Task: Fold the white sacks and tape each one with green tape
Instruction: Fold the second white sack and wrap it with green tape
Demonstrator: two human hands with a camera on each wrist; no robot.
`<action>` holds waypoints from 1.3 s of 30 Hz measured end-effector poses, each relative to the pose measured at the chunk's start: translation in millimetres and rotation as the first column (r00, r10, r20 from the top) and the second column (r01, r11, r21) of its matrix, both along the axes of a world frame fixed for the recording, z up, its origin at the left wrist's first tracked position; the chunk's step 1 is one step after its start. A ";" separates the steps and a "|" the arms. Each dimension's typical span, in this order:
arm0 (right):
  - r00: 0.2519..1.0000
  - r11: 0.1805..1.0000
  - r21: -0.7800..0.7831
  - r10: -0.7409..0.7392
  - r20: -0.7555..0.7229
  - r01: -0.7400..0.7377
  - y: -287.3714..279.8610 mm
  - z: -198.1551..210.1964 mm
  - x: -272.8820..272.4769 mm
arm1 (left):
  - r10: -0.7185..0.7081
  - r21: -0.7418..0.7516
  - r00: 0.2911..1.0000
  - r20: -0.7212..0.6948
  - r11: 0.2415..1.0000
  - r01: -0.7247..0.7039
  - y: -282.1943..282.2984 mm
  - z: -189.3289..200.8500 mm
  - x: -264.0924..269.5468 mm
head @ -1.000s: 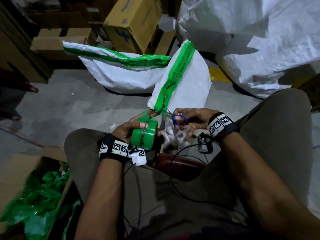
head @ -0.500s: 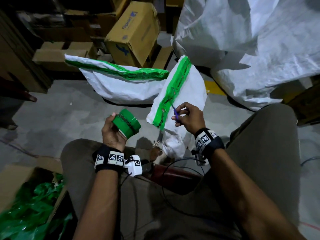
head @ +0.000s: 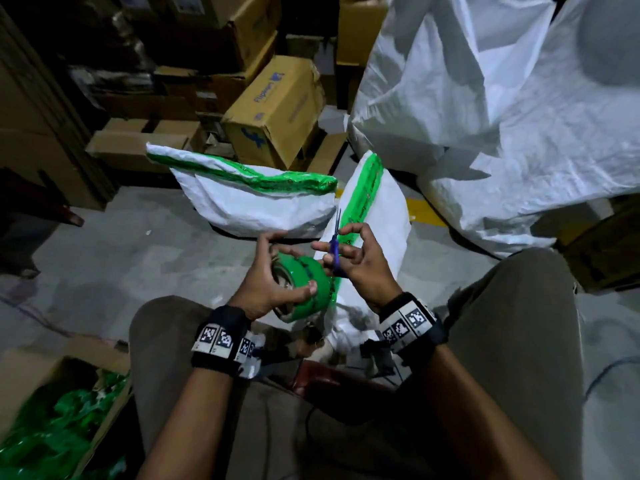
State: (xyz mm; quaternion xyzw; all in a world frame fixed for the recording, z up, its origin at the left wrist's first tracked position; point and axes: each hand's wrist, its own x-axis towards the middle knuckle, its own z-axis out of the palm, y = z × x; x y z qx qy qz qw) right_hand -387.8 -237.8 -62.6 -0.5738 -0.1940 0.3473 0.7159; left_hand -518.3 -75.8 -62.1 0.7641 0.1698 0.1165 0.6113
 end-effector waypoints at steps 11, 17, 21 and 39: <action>0.957 0.957 -0.006 0.290 0.023 -0.290 -18.7 14.2 8.8 | -0.300 0.122 0.920 -0.253 0.933 0.338 -22.2 23.5 17.2; 0.942 0.945 -0.070 0.324 0.082 -0.319 -14.7 7.4 11.6 | -0.355 0.090 0.872 -0.337 0.910 0.405 -21.9 26.0 16.9; 0.961 0.967 -0.060 0.254 0.109 -0.249 -14.3 6.9 15.8 | -0.328 0.131 0.886 -0.327 0.913 0.386 -19.1 28.3 12.8; 0.926 0.936 -0.079 0.352 0.137 -0.344 -10.7 10.1 8.8 | -0.354 0.111 0.846 -0.400 0.897 0.428 -18.8 25.4 14.6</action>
